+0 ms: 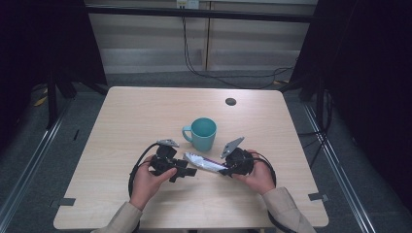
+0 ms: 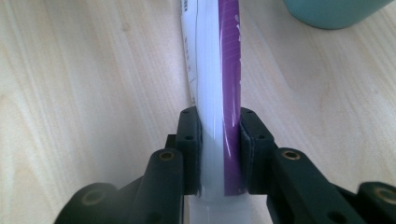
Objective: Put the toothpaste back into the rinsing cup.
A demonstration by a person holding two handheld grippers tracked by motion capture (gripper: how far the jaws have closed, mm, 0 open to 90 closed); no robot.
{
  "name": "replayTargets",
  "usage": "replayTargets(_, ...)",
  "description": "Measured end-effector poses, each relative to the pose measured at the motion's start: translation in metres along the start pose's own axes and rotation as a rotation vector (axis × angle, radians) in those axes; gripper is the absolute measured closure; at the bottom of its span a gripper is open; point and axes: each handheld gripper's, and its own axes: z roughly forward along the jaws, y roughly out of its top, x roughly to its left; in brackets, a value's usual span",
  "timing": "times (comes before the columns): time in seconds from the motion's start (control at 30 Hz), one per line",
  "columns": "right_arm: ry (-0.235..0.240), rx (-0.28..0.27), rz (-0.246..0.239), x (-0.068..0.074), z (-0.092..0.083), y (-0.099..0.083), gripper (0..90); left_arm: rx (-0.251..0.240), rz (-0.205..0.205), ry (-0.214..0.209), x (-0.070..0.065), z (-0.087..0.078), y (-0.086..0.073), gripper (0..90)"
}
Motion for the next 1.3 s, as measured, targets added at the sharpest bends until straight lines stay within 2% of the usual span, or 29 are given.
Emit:
replayTargets(0.07,0.004,-0.010,-0.016,0.003,-0.002,-0.001,73.8,0.002,0.009,-0.002,0.000,-0.002,-0.001,41.6)
replayTargets(0.13,0.020,-0.050,0.002,0.004,-0.006,-0.004,73.9,0.004,0.012,0.000,0.000,-0.002,-0.003,42.5)
replayTargets(0.2,0.010,-0.073,0.004,0.006,-0.013,-0.005,74.0,-0.003,0.000,-0.015,0.001,-0.005,-0.004,42.1)
replayTargets(0.23,0.003,-0.101,0.010,0.006,-0.020,-0.005,74.0,-0.008,-0.003,-0.014,0.001,-0.006,-0.005,40.9)
replayTargets(0.33,-0.001,-0.132,0.018,0.006,-0.027,-0.004,74.1,-0.018,-0.014,-0.011,0.003,-0.007,-0.008,40.4)
replayTargets(0.37,0.003,-0.168,0.023,0.005,-0.034,-0.001,74.0,-0.021,-0.019,-0.008,0.003,-0.007,-0.009,39.9)
replayTargets(0.47,-0.009,-0.184,0.016,0.007,-0.038,0.004,74.0,-0.061,-0.031,-0.015,0.004,-0.006,-0.008,39.5)
replayTargets(0.5,-0.008,-0.193,0.025,0.007,-0.038,0.005,74.0,-0.088,-0.041,-0.032,0.004,-0.006,-0.007,38.7)
replayTargets(0.67,0.017,-0.234,0.029,0.011,-0.034,0.012,73.9,-0.159,-0.062,-0.024,0.003,-0.007,0.001,37.6)
replayTargets(0.73,0.022,-0.244,0.033,0.013,-0.031,0.015,73.9,-0.184,-0.078,-0.044,0.003,-0.008,0.004,39.9)
replayTargets(0.77,0.025,-0.252,0.026,0.014,-0.029,0.017,73.9,-0.184,-0.078,-0.039,0.002,-0.008,0.005,39.6)
replayTargets(0.8,0.032,-0.264,0.040,0.016,-0.028,0.018,73.8,-0.190,-0.081,-0.039,0.002,-0.008,0.005,40.1)
replayTargets(0.87,0.040,-0.288,0.044,0.016,-0.027,0.020,73.7,-0.198,-0.082,-0.038,0.000,-0.010,0.006,46.3)
replayTargets(0.93,0.055,-0.301,0.045,0.018,-0.025,0.022,73.6,-0.219,-0.098,-0.036,-0.002,-0.012,0.008,48.3)
replayTargets(1.03,0.072,-0.326,0.068,0.021,-0.021,0.023,73.6,-0.245,-0.119,-0.040,-0.001,-0.016,0.009,50.2)
replayTargets(1.13,0.072,-0.335,0.078,0.023,-0.019,0.024,73.5,-0.249,-0.117,-0.024,-0.001,-0.017,0.011,49.6)
replayTargets(1.3,0.095,-0.363,0.101,0.026,-0.014,0.026,72.9,-0.315,-0.132,-0.039,-0.003,-0.021,0.015,50.2)
